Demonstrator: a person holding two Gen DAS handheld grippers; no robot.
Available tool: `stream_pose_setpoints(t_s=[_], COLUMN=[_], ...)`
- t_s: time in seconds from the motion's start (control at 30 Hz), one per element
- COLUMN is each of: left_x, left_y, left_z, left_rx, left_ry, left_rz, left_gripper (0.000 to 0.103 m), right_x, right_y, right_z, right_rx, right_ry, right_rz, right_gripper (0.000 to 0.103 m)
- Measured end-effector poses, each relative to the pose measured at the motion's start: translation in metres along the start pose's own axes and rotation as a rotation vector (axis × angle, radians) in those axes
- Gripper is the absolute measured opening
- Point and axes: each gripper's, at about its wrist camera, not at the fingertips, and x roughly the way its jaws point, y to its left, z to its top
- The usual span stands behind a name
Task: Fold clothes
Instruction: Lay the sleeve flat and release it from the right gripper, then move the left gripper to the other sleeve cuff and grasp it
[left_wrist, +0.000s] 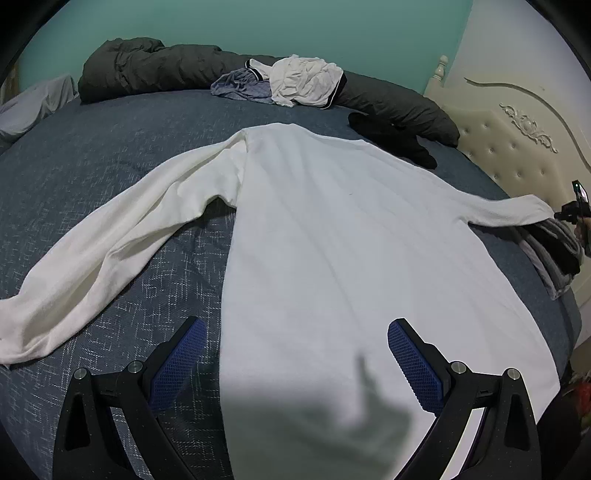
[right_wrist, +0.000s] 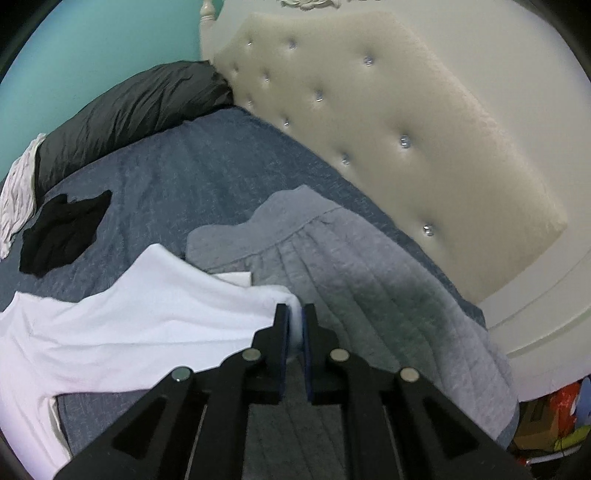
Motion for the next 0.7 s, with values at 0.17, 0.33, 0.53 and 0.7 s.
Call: stream_pose_setpoints(t_s=[0.17, 0.33, 0.53, 0.7], left_x=[0.001, -0.001, -0.007, -0.014], left_y=[-0.001, -0.001, 0.003, 0.017], left_z=[0.001, 0.001, 0.004, 0.008], left_rx=[0.000, -0.001, -0.028, -0.068], left_ry=[0.000, -0.004, -0.017, -0.034], left_rz=[-0.007, -0.013, -0.034, -0.027], left_gripper=[0.101, 0.101, 0.101, 0.101], right_x=[-0.015, -0.034, -0.070, -0.083], right_y=[0.000, 0.011, 0.032, 0.079], right_z=[0.005, 0.003, -0.008, -0.047], right_rx=[-0.001, -0.022, 0.009, 0.024], right_ry=[-0.046, -0.122, -0.233, -0.239], right_rz=[-0.016, 0.016, 0.064, 0.223], right_gripper=[0.016, 0.037, 0.040, 0.049])
